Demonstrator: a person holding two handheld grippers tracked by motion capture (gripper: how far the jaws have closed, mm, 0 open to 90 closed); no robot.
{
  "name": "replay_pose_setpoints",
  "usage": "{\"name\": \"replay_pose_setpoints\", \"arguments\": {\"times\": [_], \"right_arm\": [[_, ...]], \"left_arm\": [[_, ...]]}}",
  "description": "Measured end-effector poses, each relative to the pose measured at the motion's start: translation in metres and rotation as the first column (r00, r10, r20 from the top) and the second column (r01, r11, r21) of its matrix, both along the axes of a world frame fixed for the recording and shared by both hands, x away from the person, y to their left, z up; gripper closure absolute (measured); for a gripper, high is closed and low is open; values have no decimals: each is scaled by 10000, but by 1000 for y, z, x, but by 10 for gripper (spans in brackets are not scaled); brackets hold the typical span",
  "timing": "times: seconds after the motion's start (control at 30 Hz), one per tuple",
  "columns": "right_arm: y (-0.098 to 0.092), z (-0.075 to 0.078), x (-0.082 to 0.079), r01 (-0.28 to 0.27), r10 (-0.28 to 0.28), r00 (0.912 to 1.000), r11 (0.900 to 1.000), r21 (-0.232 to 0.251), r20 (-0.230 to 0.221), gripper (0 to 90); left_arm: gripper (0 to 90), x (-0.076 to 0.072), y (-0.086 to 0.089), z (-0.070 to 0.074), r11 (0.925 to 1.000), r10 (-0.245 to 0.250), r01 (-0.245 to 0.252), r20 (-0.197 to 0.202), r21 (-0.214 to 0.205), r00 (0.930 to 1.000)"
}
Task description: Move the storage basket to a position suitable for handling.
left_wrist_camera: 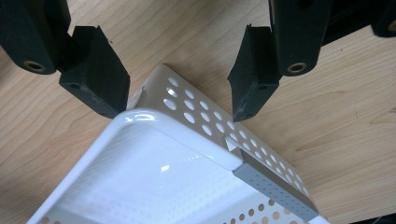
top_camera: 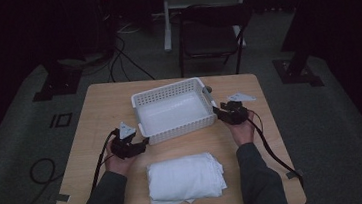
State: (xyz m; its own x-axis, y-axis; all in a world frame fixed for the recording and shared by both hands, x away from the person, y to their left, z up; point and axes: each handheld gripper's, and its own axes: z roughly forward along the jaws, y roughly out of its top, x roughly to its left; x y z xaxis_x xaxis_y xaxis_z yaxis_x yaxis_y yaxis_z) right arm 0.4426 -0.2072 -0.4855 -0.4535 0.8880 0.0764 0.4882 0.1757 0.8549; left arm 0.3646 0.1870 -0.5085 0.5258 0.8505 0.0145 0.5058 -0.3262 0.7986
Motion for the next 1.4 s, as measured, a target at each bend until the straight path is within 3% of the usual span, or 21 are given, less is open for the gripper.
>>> {"name": "replay_pose_setpoints", "arguments": {"times": [0.27,0.53,0.9,1.13,1.2,1.4], "right_arm": [[6,-6,15,-62,55,9986,9999,-132,-534,632],[12,-9,9,-193,174,9967,9995,-234,-791,654],[3,-9,-9,-176,170,9977,9998,-75,-660,659],[-2,-10,-15,-64,70,9981,9999,92,-619,658],[-2,-9,-16,-94,97,9981,9999,56,-609,659],[-2,-8,-18,-71,69,9982,10000,-30,-594,663]], "left_arm": [[470,9,1,0,9996,-11,16,-179,271,9998],[570,24,1,-1,9999,-85,82,-489,-70,9988],[617,36,2,-1,9986,-288,254,-748,-461,9968],[633,40,-4,1,9994,-303,290,-756,-183,9967],[618,41,-4,1,9987,-379,351,-788,-362,9962],[614,40,-6,2,9985,-431,406,-707,-369,9966]]}}
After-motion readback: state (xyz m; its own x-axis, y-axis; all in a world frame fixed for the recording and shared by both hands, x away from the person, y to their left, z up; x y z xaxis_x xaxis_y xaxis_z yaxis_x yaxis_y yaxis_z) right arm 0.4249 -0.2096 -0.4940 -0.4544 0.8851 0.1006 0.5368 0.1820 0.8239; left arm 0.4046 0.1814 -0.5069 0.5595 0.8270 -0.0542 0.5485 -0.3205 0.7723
